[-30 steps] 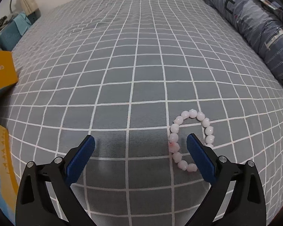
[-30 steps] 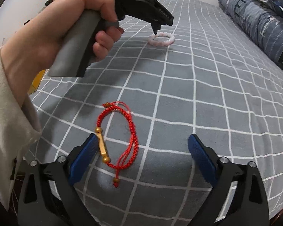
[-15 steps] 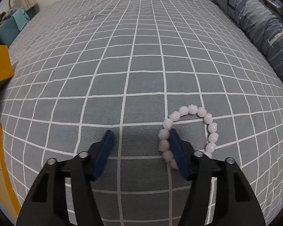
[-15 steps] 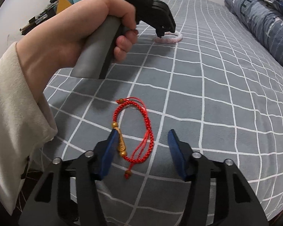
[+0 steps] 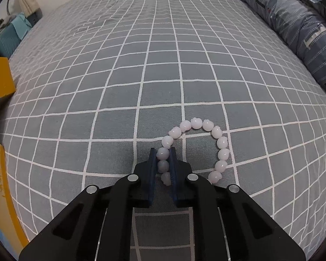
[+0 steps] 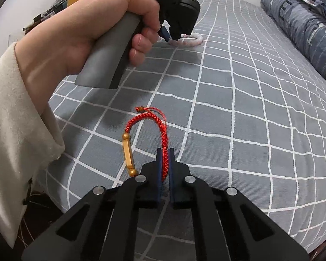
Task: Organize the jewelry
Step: 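Grasp the pink bead bracelet with the left tool while the right tool grasps the red cord bracelet, then carry the pink bead and red cord bracelets over the open white box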
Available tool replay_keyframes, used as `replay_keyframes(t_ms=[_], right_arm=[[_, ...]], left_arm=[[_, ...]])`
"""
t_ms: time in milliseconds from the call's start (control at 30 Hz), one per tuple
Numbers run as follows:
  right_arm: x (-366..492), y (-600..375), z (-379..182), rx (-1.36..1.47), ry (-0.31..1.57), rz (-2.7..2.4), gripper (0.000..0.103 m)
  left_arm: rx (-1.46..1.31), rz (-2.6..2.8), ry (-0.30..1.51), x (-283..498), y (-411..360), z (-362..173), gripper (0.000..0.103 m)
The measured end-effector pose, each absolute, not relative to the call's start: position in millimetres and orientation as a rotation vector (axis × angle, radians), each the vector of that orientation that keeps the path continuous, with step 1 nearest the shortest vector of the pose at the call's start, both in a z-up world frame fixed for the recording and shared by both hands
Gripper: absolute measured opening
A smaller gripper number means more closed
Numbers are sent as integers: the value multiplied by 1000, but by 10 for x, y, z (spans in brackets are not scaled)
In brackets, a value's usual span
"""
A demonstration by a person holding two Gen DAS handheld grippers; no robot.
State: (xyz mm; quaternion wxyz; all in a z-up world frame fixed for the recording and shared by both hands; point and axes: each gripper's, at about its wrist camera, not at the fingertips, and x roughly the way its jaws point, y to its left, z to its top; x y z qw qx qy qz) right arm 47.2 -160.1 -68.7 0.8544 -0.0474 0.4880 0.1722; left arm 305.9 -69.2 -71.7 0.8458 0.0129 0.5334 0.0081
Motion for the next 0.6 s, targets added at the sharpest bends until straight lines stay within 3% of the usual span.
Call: replay_keyframes(t_ms=[600], right_arm=[[482, -1695, -467, -72, 982, 345, 4]], left_arm=[[5, -9, 1066, 2871, -734, -381, 11]])
